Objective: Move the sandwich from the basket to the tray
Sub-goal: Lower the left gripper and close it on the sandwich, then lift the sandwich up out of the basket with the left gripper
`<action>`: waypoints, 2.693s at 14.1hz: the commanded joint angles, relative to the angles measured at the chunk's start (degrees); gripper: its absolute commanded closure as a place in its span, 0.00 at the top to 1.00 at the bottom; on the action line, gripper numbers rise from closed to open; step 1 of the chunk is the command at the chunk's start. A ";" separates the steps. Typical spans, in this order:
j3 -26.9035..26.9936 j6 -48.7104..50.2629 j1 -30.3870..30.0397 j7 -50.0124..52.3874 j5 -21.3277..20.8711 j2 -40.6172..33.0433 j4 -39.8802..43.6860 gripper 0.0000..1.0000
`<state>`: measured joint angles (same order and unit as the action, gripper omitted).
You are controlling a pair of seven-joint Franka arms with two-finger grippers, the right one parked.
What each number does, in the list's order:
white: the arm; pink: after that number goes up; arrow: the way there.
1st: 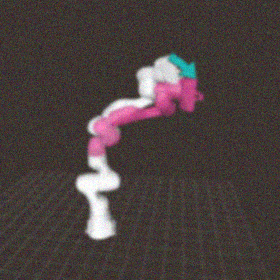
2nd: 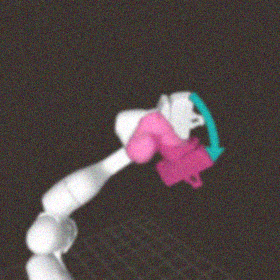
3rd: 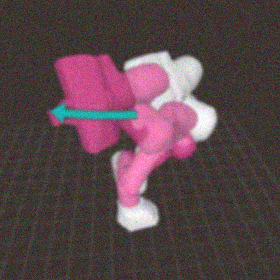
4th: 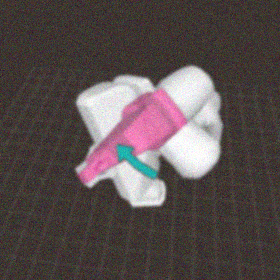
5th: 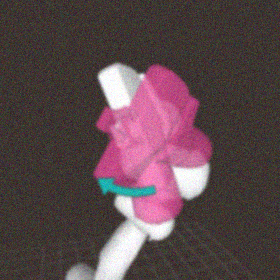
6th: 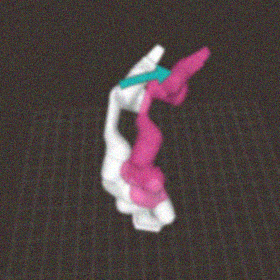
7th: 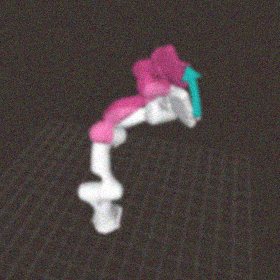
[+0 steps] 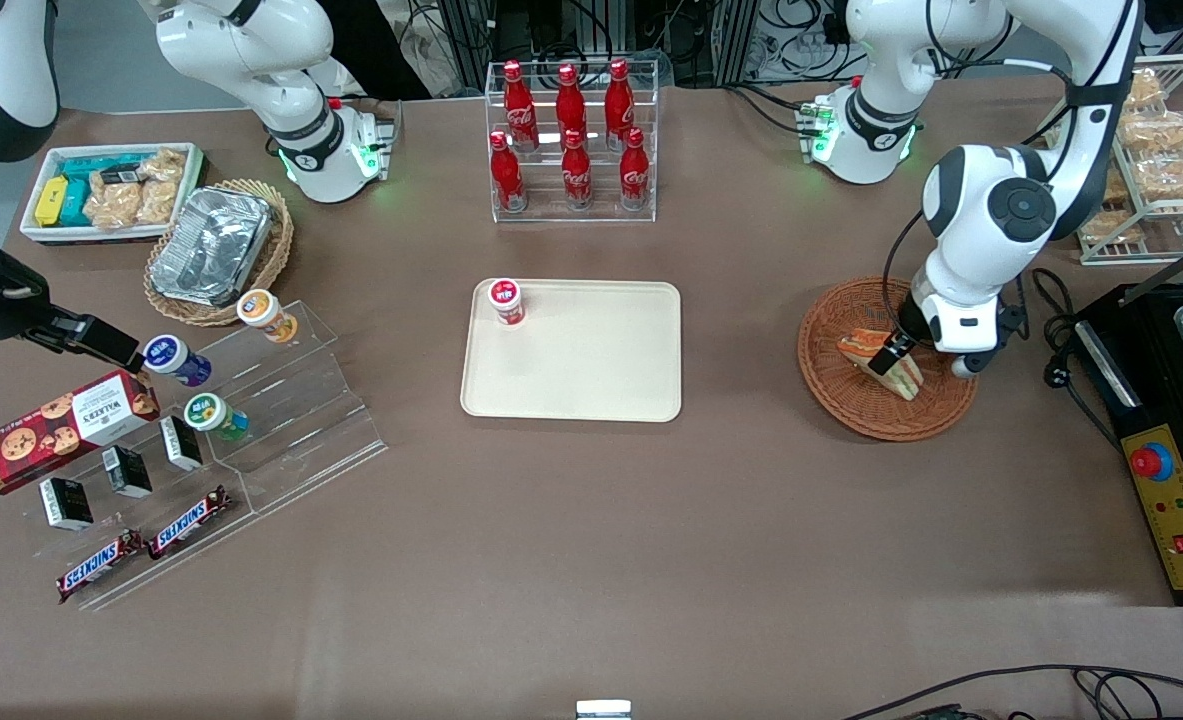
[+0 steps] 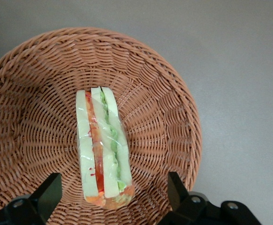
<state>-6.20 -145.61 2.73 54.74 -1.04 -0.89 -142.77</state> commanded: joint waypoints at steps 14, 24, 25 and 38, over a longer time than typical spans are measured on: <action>0.58 -5.49 0.61 4.06 -4.93 -1.39 -4.63 0.25; 0.31 42.77 0.61 -10.70 -3.88 -3.51 27.26 0.00; 0.23 44.26 0.61 -11.23 -3.88 -3.42 29.20 0.00; -3.19 54.73 1.23 -28.90 1.29 -3.51 38.00 0.00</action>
<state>-7.85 -93.03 3.40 27.23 -2.49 -5.06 -107.49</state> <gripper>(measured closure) 0.877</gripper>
